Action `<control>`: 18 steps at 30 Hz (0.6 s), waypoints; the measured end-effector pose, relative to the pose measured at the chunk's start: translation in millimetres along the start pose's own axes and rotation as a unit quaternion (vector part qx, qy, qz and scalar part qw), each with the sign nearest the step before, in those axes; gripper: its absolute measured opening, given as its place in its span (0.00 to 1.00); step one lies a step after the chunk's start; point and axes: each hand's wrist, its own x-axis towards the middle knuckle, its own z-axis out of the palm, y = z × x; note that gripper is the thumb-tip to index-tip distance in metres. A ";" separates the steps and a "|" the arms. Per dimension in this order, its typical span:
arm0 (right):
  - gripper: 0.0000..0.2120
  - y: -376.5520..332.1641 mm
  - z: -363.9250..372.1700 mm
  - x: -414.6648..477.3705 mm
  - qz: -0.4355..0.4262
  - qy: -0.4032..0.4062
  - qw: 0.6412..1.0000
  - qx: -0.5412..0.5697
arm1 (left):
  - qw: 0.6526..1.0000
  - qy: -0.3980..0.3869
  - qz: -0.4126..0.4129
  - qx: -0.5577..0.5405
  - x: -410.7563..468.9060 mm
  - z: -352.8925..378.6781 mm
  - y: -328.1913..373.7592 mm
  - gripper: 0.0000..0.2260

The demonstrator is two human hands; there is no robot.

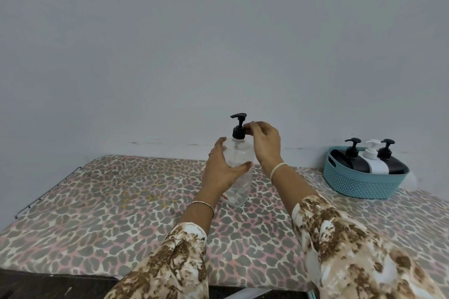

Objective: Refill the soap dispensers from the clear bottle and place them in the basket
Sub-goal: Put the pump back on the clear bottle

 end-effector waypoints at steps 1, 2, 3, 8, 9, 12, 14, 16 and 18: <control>0.10 -0.4 -1.7 -0.1 0.000 0.017 1.000 0.000 | 1.000 0.001 0.001 0.000 -0.3 0.0 -0.1 0.43; 0.10 -0.5 -3.5 -0.2 -0.004 0.023 1.000 -0.001 | 1.000 0.002 0.001 0.000 -0.2 0.1 -0.3 0.43; 0.09 0.0 -4.7 0.1 -0.011 0.015 1.000 0.000 | 1.000 0.002 0.002 -0.001 -0.2 0.1 -0.3 0.42; 0.10 7.5 3.4 -0.2 -0.047 -0.114 0.992 -0.036 | 1.000 0.002 -0.005 -0.001 1.4 0.8 -1.0 0.43; 0.09 9.3 5.0 0.8 -0.058 -0.114 0.991 -0.040 | 1.000 0.003 -0.005 -0.001 1.6 1.0 -1.4 0.44; 0.08 7.3 5.3 3.1 -0.079 -0.114 0.988 -0.075 | 1.000 0.003 -0.005 -0.002 1.8 1.2 -1.7 0.44; 0.09 4.0 5.7 4.4 -0.083 -0.120 0.983 -0.108 | 1.000 0.003 -0.008 -0.002 2.1 1.6 -1.4 0.44; 0.09 1.8 5.4 6.4 -0.084 -0.128 0.981 -0.118 | 1.000 0.003 -0.005 -0.004 2.2 1.6 -1.4 0.44; 0.11 -1.7 2.2 8.7 -0.081 -0.162 0.978 -0.105 | 1.000 0.002 -0.003 -0.004 2.3 1.0 -1.9 0.44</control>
